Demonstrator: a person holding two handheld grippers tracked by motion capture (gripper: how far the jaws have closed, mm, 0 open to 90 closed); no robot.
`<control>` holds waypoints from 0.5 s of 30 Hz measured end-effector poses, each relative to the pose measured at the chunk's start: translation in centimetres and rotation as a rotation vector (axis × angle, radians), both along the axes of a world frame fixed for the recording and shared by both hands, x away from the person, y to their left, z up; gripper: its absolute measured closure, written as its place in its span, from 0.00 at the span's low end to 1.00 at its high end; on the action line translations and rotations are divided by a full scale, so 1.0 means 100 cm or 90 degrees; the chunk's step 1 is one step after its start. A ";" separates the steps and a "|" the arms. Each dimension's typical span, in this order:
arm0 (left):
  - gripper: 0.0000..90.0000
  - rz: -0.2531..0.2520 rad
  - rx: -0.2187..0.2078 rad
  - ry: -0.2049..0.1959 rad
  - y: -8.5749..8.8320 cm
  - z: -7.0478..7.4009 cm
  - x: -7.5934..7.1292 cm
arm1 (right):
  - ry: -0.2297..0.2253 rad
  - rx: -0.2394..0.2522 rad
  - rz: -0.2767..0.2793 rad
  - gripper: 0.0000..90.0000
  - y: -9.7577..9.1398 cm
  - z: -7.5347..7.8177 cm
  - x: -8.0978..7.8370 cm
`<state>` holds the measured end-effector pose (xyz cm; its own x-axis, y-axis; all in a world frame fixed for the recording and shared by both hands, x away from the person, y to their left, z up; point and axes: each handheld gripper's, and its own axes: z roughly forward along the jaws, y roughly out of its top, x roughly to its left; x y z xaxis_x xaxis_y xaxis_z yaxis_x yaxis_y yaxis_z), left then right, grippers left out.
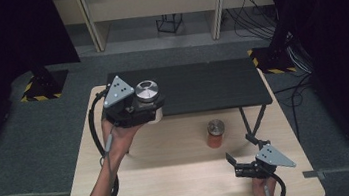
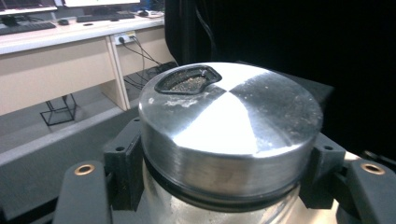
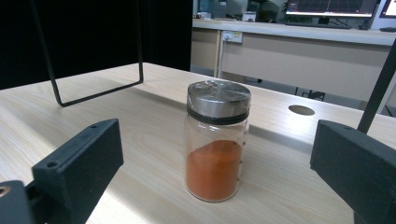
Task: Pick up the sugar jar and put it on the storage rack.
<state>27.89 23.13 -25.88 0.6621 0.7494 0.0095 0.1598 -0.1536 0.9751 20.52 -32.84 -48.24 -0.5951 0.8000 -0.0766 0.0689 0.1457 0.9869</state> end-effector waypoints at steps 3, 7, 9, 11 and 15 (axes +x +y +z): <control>0.35 0.023 0.000 0.005 -0.006 0.003 0.011 | 0.001 0.001 0.000 0.03 0.000 0.000 0.000; 0.35 0.053 -0.001 0.007 -0.012 0.003 0.025 | -0.001 0.004 0.002 0.03 -0.001 0.000 0.000; 0.35 0.066 -0.003 0.008 -0.014 0.002 0.031 | -0.001 0.004 0.003 0.03 -0.001 0.000 0.000; 0.35 0.083 -0.001 0.008 -0.017 0.001 0.036 | 0.000 0.004 0.004 0.03 -0.001 0.000 0.001; 0.35 0.113 0.004 0.012 -0.020 -0.002 0.045 | -0.001 0.003 0.007 0.03 0.000 0.000 0.001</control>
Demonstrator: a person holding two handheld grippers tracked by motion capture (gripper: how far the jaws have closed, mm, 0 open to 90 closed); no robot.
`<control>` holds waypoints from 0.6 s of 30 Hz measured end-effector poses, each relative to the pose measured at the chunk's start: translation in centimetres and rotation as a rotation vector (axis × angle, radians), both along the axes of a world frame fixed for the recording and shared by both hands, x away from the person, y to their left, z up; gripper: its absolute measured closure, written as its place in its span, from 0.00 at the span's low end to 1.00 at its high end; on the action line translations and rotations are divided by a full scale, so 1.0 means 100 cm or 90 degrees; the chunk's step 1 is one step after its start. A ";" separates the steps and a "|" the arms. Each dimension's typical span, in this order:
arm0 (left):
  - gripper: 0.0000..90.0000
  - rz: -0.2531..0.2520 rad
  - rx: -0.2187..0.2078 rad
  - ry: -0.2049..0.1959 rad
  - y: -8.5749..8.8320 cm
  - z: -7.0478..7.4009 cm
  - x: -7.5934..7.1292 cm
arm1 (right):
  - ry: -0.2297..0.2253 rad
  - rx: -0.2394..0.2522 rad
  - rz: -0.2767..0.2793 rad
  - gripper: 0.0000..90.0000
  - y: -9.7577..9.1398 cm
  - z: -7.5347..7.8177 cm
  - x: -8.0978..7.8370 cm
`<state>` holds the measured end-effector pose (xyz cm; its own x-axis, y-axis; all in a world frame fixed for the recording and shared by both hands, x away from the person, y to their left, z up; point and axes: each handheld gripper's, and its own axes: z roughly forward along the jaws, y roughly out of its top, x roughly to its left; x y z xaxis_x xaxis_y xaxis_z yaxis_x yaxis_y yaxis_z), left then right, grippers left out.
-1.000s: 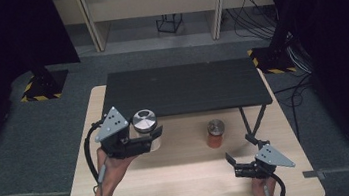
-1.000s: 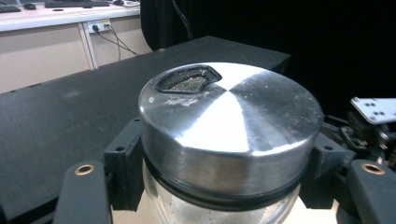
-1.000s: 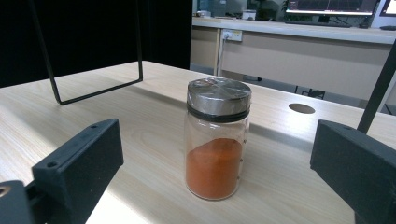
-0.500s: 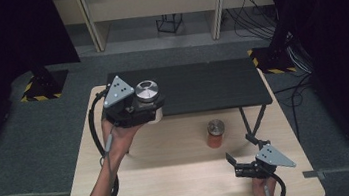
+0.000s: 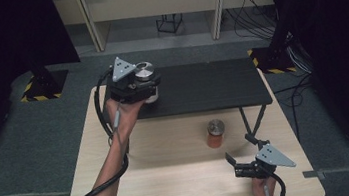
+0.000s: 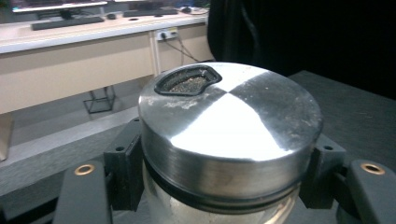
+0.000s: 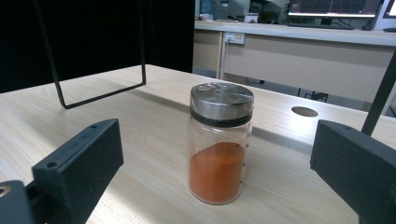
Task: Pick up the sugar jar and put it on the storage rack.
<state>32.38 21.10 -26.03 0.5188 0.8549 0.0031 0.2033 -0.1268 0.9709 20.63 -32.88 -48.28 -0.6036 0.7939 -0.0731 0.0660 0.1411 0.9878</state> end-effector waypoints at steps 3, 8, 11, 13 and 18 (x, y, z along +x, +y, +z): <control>0.35 0.019 0.001 0.000 0.000 -0.004 0.004 | -0.001 -0.004 0.002 0.03 0.001 0.001 0.000; 0.35 0.044 -0.001 0.003 0.001 -0.010 0.010 | 0.000 -0.004 0.005 0.03 0.001 0.000 0.001; 0.35 0.053 0.005 0.005 0.000 -0.013 0.012 | 0.000 -0.003 0.005 0.03 0.001 0.000 0.000; 0.35 0.056 0.005 0.007 0.000 -0.016 0.014 | 0.000 -0.003 0.005 0.03 0.001 0.000 0.000; 0.35 0.059 -0.026 0.000 0.005 -0.028 0.015 | 0.000 -0.003 0.005 0.03 0.001 0.000 0.000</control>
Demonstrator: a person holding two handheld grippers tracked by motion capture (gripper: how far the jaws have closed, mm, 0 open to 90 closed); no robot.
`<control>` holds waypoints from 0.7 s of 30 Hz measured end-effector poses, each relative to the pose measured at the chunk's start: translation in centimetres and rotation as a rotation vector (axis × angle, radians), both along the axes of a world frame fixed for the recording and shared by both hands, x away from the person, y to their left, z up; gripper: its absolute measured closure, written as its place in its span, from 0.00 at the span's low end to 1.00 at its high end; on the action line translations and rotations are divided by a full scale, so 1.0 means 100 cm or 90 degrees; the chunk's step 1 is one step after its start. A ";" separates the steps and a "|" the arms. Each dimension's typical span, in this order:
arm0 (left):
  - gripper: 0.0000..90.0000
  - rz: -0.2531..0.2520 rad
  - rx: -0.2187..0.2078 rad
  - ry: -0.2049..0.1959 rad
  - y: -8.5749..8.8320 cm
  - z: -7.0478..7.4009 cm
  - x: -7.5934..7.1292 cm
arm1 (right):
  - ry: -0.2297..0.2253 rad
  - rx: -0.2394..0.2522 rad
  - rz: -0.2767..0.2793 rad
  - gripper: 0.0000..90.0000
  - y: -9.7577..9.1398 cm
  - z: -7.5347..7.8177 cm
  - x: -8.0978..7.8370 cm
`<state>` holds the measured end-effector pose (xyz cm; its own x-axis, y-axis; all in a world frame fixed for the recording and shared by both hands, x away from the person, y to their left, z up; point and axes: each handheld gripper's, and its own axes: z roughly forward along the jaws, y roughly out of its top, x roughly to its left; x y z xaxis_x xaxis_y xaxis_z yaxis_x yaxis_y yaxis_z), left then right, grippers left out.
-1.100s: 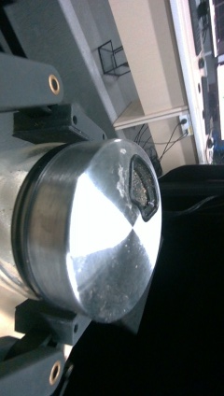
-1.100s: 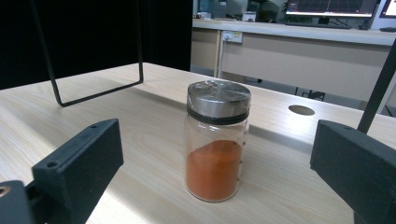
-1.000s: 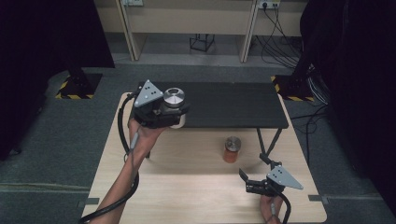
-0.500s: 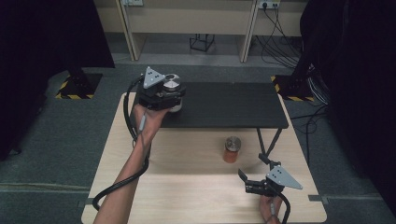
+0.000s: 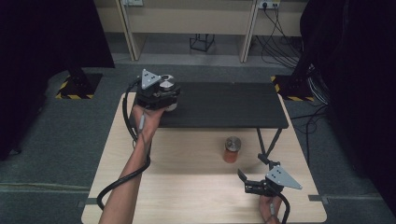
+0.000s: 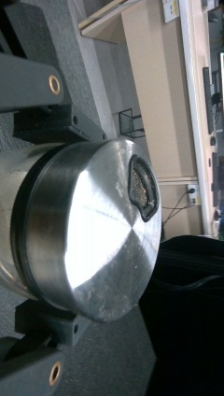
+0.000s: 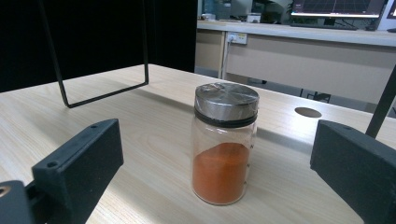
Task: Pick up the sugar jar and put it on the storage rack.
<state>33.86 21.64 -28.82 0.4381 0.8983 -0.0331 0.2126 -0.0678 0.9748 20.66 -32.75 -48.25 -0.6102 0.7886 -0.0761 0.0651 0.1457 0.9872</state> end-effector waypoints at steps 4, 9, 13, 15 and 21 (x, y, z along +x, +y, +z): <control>0.34 -0.004 0.002 -0.003 0.001 -0.001 0.000 | 0.001 -0.001 0.001 0.03 0.000 0.000 0.000; 0.14 0.001 0.001 -0.013 0.001 0.000 -0.003 | 0.001 -0.003 0.002 0.03 0.001 0.000 0.000; 0.05 0.005 -0.008 -0.019 0.003 -0.001 -0.006 | 0.001 -0.004 0.002 0.03 0.001 0.000 0.000; 0.03 0.004 0.002 -0.024 0.004 -0.001 -0.008 | 0.001 -0.005 0.003 0.03 0.001 0.000 0.000; 0.02 -0.007 0.001 -0.027 0.009 0.000 -0.010 | 0.002 -0.005 0.004 0.03 0.001 0.000 0.000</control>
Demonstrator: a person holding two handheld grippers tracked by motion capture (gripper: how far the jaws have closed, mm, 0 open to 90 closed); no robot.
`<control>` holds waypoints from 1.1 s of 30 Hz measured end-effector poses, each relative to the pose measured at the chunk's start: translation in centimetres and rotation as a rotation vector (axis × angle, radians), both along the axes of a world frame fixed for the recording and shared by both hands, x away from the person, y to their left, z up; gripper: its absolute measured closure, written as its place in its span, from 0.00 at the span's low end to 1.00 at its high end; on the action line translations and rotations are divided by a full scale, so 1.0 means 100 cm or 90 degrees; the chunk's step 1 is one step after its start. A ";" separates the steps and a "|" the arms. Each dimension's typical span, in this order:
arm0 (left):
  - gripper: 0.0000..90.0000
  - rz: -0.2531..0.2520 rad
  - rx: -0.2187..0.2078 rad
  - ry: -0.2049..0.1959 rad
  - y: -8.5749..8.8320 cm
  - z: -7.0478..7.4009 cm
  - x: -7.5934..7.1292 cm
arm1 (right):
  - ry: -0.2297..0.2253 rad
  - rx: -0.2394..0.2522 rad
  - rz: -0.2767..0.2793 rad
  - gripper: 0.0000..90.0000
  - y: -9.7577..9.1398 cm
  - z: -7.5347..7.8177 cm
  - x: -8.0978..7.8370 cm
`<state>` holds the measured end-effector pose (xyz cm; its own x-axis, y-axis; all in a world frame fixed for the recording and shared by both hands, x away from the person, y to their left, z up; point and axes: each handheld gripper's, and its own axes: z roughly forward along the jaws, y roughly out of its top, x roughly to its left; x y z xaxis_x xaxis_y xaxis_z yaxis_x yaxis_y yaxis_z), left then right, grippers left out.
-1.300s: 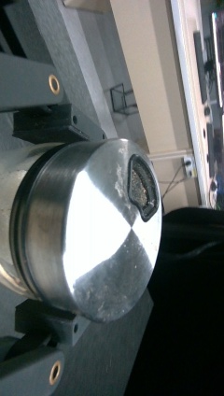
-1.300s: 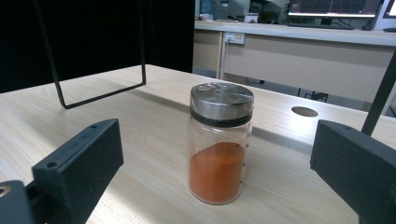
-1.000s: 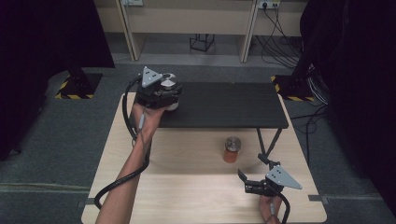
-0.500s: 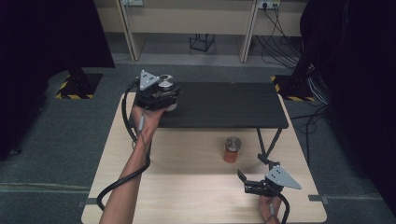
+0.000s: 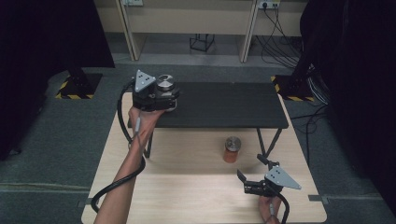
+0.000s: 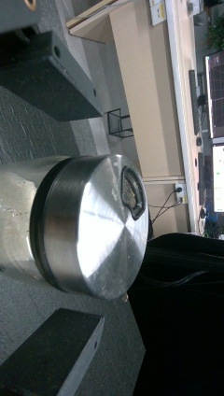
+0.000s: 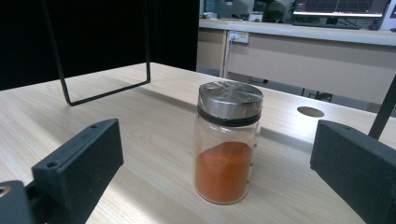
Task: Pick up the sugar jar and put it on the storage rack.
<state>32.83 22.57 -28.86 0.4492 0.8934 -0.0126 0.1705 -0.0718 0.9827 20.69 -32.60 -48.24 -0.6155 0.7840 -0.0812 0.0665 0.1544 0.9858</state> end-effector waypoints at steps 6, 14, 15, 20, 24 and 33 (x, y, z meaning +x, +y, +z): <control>0.01 -0.010 -0.007 -0.002 0.003 0.000 -0.004 | -0.002 0.000 0.001 0.03 0.000 0.000 0.000; 0.00 -0.026 -0.013 -0.016 0.006 -0.002 -0.017 | -0.002 0.001 0.000 0.03 -0.001 0.000 -0.001; 0.00 -0.028 -0.010 -0.018 0.006 -0.003 -0.019 | -0.002 0.002 0.000 0.03 -0.001 0.000 -0.001; 0.00 -0.036 0.011 -0.030 0.006 -0.007 -0.032 | -0.002 -0.001 0.001 0.03 -0.001 0.000 -0.001; 0.00 -0.038 0.012 -0.047 0.007 -0.014 -0.046 | -0.002 -0.001 0.001 0.03 0.000 0.000 -0.001; 0.00 -0.051 0.000 -0.086 0.008 -0.037 -0.079 | -0.002 -0.003 0.000 0.03 0.000 0.000 -0.001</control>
